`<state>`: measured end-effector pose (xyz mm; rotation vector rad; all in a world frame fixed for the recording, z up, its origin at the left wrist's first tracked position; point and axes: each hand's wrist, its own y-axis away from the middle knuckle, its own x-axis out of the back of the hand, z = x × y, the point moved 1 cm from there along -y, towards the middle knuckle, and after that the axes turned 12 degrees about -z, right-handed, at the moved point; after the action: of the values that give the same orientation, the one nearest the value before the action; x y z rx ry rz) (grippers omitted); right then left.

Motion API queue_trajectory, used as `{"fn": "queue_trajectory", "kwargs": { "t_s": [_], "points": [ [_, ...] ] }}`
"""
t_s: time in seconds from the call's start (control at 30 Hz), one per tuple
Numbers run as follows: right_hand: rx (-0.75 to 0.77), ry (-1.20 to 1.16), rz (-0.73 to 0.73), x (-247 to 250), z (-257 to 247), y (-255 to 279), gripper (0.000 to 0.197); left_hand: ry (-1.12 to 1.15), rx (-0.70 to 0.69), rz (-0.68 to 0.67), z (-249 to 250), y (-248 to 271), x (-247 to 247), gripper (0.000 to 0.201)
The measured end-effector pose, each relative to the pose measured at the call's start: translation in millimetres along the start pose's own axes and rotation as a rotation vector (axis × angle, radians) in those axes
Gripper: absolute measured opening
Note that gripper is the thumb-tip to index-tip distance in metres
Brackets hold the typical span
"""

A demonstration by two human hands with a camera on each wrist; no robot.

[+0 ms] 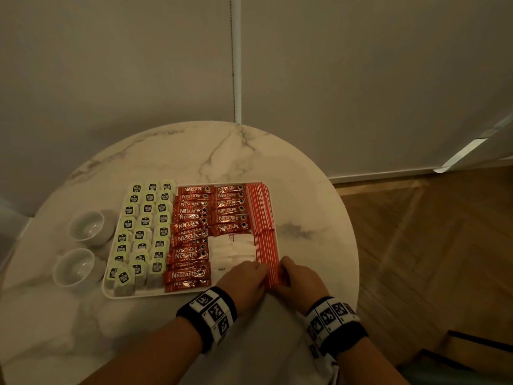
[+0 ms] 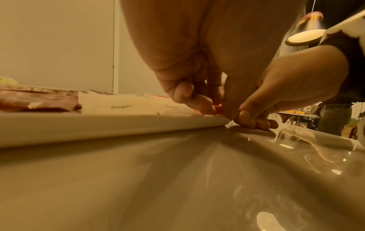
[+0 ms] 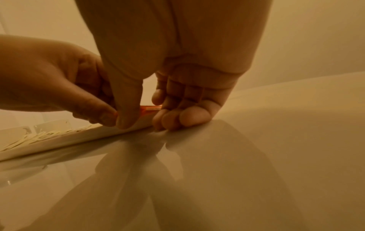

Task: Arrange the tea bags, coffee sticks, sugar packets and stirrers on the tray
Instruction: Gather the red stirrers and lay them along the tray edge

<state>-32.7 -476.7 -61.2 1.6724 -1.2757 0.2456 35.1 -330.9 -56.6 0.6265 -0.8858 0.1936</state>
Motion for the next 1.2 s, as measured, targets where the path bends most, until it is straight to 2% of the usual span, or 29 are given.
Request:
{"fn": "queue_trajectory", "kwargs": {
  "t_s": [0.2, 0.57, 0.73, 0.8, 0.87, 0.97, 1.07, 1.2],
  "points": [
    [0.024, -0.024, -0.041, 5, 2, -2, 0.032, 0.027, 0.017, -0.017, 0, -2, -1, 0.034],
    [0.022, -0.008, -0.063, 7, 8, -11, 0.028, 0.022, 0.024, 0.01, 0, -5, -1, 0.031],
    [0.037, -0.073, -0.098, 15, 6, -6, 0.032, 0.064, 0.052, 0.015, 0, -3, 3, 0.032],
    [0.029, -0.133, -0.059, 28, 3, -5, 0.032, 0.12, 0.072, 0.07, 0, 0, 14, 0.028],
    [0.012, -0.172, 0.062, 46, -4, -12, 0.026, 0.181, 0.107, 0.154, -3, 4, 30, 0.02],
    [-0.055, -0.152, 0.218, 68, -24, -38, 0.022, 0.245, 0.181, 0.314, -16, 8, 51, 0.02],
    [-0.16, -0.128, 0.251, 77, -44, -71, 0.04, 0.342, 0.201, 0.445, -28, 13, 66, 0.018],
    [-0.243, -0.029, 0.281, 72, -63, -104, 0.061, 0.379, 0.218, 0.544, -38, 25, 77, 0.017]
  ]
}}
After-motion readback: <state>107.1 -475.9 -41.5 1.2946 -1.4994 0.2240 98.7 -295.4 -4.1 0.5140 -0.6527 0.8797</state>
